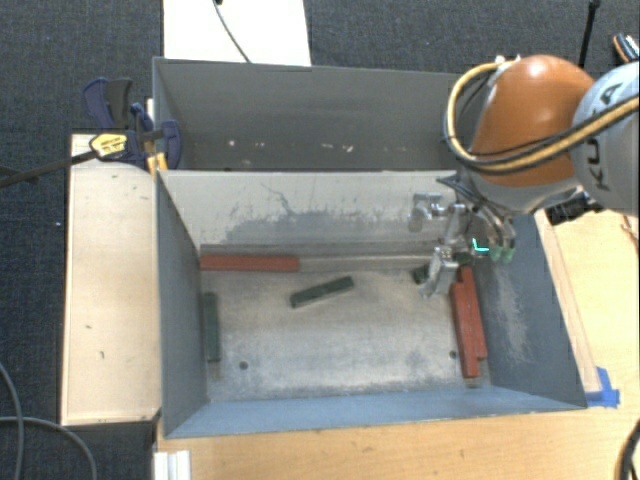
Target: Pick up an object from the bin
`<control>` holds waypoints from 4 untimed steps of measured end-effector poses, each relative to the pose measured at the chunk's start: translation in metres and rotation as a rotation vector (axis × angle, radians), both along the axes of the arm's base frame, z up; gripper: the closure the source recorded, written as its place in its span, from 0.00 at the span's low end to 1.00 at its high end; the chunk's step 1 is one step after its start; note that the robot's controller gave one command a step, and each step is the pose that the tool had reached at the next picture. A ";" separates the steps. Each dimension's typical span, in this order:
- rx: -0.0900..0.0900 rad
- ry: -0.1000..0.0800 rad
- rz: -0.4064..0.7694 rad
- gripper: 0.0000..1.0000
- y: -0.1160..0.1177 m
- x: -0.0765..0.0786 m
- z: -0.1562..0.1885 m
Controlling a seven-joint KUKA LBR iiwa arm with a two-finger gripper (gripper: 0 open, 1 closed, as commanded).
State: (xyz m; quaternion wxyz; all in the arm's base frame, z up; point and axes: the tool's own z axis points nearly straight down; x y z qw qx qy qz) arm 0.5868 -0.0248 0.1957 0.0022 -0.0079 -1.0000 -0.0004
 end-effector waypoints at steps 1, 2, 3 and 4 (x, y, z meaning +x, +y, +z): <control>-0.001 -0.004 0.131 0.00 -0.111 -0.001 -0.128; -0.001 -0.006 0.515 0.00 -0.130 -0.055 -0.095; 0.000 -0.011 0.733 0.00 -0.111 -0.038 -0.091; 0.007 -0.005 0.853 0.00 -0.101 -0.034 -0.126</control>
Offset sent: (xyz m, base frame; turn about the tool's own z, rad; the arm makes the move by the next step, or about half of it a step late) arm 0.0000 -0.1075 -0.1257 -0.1367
